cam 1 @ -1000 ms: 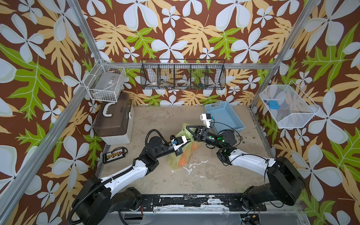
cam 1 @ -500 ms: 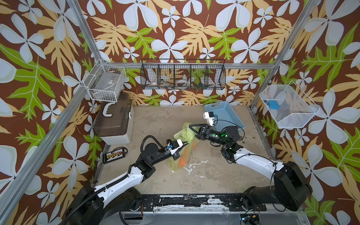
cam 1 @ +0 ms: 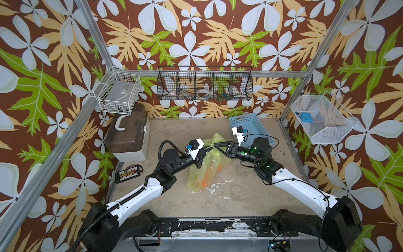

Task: Place the oranges into plastic bags & tie knots
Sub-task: Tie the plastic bag at the center of the board.

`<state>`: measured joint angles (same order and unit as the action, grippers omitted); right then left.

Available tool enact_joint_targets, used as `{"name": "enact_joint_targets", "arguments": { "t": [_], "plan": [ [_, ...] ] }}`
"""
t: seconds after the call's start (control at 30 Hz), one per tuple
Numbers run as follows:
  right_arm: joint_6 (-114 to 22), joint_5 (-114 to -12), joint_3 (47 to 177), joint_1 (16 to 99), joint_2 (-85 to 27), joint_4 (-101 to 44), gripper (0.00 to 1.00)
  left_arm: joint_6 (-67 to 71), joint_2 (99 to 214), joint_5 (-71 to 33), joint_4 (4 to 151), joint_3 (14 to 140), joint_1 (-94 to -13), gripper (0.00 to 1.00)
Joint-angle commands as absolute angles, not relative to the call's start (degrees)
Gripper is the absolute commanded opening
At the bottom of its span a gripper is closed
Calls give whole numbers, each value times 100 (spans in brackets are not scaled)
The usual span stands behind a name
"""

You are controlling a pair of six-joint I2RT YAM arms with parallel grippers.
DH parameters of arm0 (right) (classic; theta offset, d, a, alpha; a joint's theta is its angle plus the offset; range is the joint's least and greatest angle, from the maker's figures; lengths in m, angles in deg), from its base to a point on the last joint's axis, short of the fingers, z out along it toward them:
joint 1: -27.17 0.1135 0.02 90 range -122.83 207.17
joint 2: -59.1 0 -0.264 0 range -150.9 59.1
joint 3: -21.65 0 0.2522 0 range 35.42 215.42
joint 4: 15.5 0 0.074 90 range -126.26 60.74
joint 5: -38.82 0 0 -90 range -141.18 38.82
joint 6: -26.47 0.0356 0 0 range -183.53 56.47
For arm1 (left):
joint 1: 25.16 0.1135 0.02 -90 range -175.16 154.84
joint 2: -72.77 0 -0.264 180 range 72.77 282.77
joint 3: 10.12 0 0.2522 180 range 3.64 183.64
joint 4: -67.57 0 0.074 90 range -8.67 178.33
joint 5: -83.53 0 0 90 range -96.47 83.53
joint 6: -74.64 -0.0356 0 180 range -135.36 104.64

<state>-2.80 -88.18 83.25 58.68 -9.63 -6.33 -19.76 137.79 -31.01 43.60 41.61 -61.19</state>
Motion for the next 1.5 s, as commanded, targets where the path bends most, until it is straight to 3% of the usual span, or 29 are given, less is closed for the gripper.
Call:
{"name": "enact_joint_targets", "arguments": {
  "t": [0.0,0.3,0.53,1.03,1.27,1.47],
  "plan": [
    [-644,-8619,8442,5873,-725,-1184,69,-1777,13808,-3350,4222,4115,-6102,0],
    [-525,-8392,8411,5890,-270,-1910,72,-1869,13838,-3267,4055,3967,-6102,0],
    [55,-8442,8127,6287,-471,-1190,73,-1964,13860,-3258,4125,4020,-6102,0],
    [1067,-8484,8305,6334,-1690,794,73,-2075,13970,-3561,4361,4005,-6111,0],
    [1760,-8683,8203,6335,-2150,2588,64,-2345,14047,-3737,4738,3968,-6111,0],
    [2095,-8634,7884,6321,-2195,3640,45,-2433,14076,-3863,4630,3798,-6128,0]
  ]
}}
